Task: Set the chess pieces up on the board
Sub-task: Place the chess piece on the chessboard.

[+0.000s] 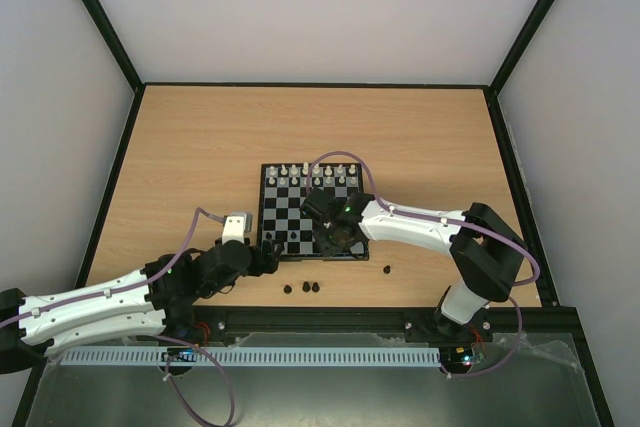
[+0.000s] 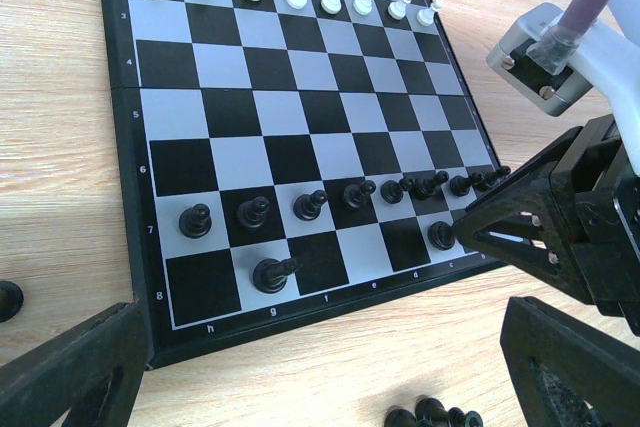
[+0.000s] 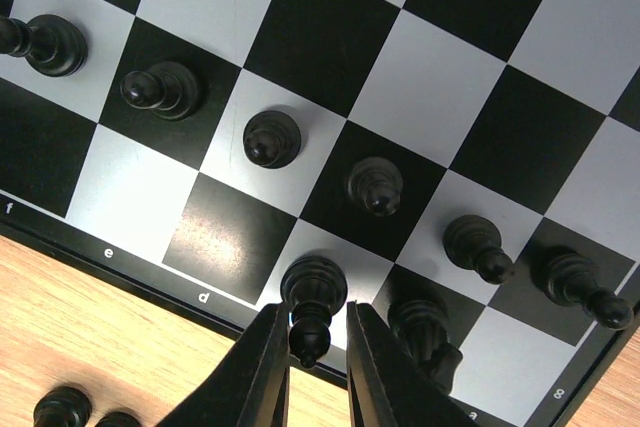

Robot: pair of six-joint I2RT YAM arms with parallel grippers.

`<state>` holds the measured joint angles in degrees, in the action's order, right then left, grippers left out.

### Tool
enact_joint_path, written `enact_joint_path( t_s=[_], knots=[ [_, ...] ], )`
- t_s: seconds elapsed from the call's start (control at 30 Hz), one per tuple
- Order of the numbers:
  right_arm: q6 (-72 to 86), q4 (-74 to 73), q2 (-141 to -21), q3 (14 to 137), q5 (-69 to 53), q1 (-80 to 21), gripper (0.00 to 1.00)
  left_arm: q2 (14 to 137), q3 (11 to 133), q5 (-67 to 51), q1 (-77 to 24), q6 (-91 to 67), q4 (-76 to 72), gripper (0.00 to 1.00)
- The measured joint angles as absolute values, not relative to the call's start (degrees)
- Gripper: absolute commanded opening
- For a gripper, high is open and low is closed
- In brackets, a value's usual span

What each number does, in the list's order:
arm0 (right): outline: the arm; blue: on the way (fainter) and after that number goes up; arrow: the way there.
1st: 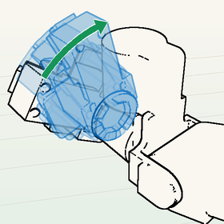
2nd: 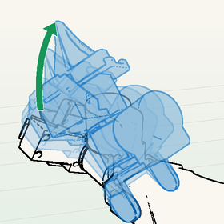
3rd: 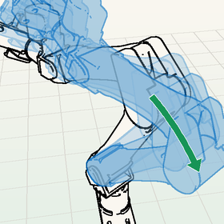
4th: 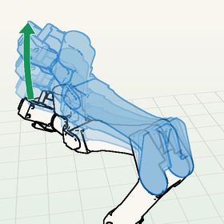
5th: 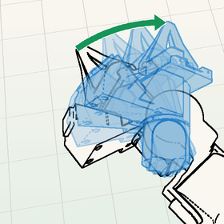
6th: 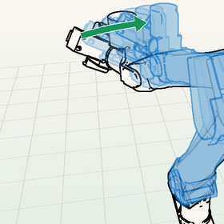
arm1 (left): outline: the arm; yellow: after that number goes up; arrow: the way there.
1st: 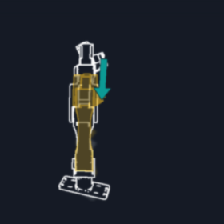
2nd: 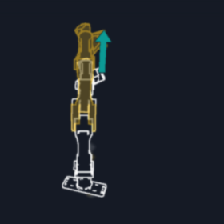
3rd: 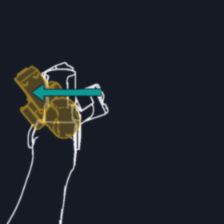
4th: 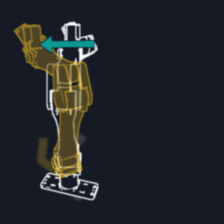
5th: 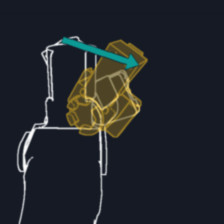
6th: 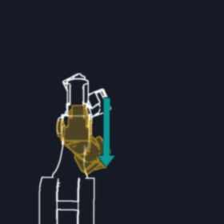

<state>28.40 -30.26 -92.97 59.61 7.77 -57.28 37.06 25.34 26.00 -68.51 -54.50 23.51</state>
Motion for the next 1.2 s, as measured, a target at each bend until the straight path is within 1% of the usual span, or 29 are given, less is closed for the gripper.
enact_joint_path(
  t_s=[0.07,0.2,0.3,1.07,1.13,1.2],
  knots=[
    [28.4,-30.3,-93.0,59.6,7.8,-57.2,0.17,37.1,25.3,26.0,-68.5,-54.5,23.5,0.99],
    [28.4,-30.3,-92.9,59.5,7.8,-57.2,0.22,37.1,25.3,26.0,-68.5,-54.5,23.5,0.99],
    [28.4,-30.3,-92.9,59.5,7.9,-57.2,0.23,37.2,25.3,26.0,-68.5,-54.5,23.5,0.99],
    [28.5,-31.3,-92.9,59.3,9.4,-57.2,0.24,37.1,25.3,26.0,-68.5,-54.6,23.5,0.99],
    [28.5,-31.3,-92.8,59.2,9.3,-57.2,0.25,37.1,25.3,26.0,-68.5,-54.5,23.5,0.99],
    [28.4,-31.2,-92.4,59.1,8.6,-57.2,0.28,37.1,25.3,26.0,-68.5,-54.6,23.5,0.99]
  ],
)
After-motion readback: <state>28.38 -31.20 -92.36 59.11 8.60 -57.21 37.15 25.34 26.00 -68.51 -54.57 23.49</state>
